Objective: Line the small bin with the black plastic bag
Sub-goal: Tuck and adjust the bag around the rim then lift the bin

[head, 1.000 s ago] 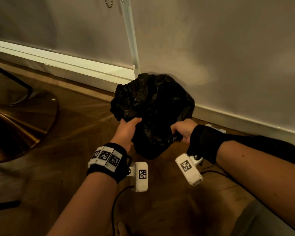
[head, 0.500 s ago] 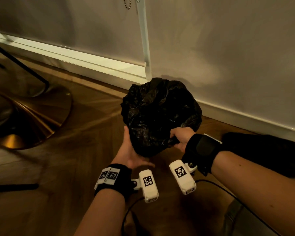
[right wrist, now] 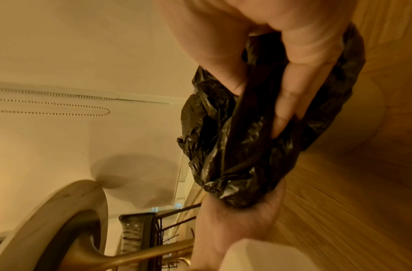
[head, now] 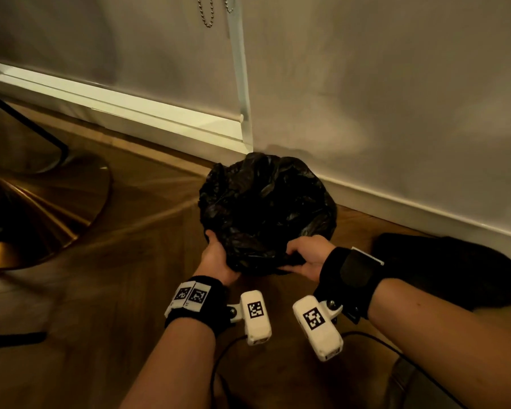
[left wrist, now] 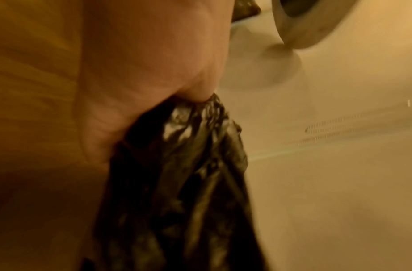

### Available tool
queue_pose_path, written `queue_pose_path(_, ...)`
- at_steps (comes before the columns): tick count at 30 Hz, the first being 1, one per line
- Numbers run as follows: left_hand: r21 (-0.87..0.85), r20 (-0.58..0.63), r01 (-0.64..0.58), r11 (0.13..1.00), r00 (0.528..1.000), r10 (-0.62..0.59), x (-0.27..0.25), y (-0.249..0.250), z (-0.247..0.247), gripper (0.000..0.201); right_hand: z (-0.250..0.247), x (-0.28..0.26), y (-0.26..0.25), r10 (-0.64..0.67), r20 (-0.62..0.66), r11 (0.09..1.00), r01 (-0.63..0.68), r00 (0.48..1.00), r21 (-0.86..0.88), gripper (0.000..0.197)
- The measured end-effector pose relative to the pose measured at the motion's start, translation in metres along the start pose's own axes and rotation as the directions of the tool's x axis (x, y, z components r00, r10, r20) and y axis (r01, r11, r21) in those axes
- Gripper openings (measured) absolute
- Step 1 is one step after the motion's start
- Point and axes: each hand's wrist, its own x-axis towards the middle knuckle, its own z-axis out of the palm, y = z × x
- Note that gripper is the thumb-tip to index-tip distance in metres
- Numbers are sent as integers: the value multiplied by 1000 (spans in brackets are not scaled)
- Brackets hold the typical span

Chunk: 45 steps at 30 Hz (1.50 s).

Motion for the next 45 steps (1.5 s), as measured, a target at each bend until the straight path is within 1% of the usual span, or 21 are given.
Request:
queue_pose_path(3,250,-79,-99,963,989,122,-1,0,-6,62,-2,5,9,1,46,1000,0,999,-11,46)
queue_pose_path(6,360,-239,-277,891,896,375,-7,19,-12,51,-3,15,14,-17,26,999,16,1000,46,59)
queue_pose_path(7,334,-237,-306,891,888,394,-14,23,-10,57,-1,16,15,-21,5,998,20,1000,62,67)
queue_pose_path(9,294,-169,-297,908,919,356,-29,23,5,78,2,24,19,-28,-3,997,28,1000,68,78)
queue_pose_path(11,451,-48,-341,825,913,404,-42,13,23,84,4,25,22,-24,30,998,23,999,64,77)
queue_pose_path(13,561,21,-383,734,893,450,-40,8,26,77,-2,22,20,-5,36,999,3,999,42,74)
queue_pose_path(16,607,71,-356,710,915,398,-37,15,16,65,-29,23,4,-95,-163,995,87,982,-57,113)
queue_pose_path(18,640,104,-329,695,933,346,-38,20,8,66,-48,24,-15,-198,-215,977,176,956,-117,111)
queue_pose_path(20,661,129,-315,681,942,310,-42,24,4,68,-58,24,-30,-161,-90,976,145,983,-161,73)
queue_pose_path(22,687,158,-291,666,954,254,-47,30,5,70,-65,24,-37,0,11,947,4,1000,-320,45)
queue_pose_path(24,726,185,-271,632,962,200,-48,33,8,76,-76,28,-45,54,46,846,-21,997,-533,48)
queue_pose_path(26,768,188,-259,585,966,180,-49,35,11,79,-78,30,-58,8,51,760,26,999,-649,58)
queue_pose_path(29,856,231,-230,463,971,57,-48,42,11,82,-74,35,-73,-17,112,773,84,994,-629,42)
queue_pose_path(30,890,233,-210,406,972,-9,-50,45,11,86,-75,38,-75,14,123,758,70,992,-648,48)
queue_pose_path(32,920,203,-158,358,975,-92,-50,50,9,97,-78,39,-76,108,161,745,27,981,-666,82)
queue_pose_path(35,902,167,-137,410,985,-37,-50,48,4,97,-81,39,-74,178,119,856,-94,977,-509,91)
queue_pose_path(37,871,130,-106,480,991,-15,-47,47,-2,92,-89,48,-65,192,11,871,-165,981,-463,104)
queue_pose_path(39,839,115,-81,539,993,-29,-46,48,-5,94,-93,55,-50,231,30,875,-194,972,-443,110)
queue_pose_path(41,796,131,-46,603,986,-99,-45,48,-5,86,-96,67,-33,259,183,914,-179,948,-365,98)
queue_pose_path(43,756,187,-25,654,966,-178,-49,44,2,61,-97,72,-25,215,226,931,-130,950,-340,82)
queue_pose_path(45,687,201,-10,727,964,-176,-43,41,7,69,-100,76,-23,156,201,944,-85,967,-320,73)
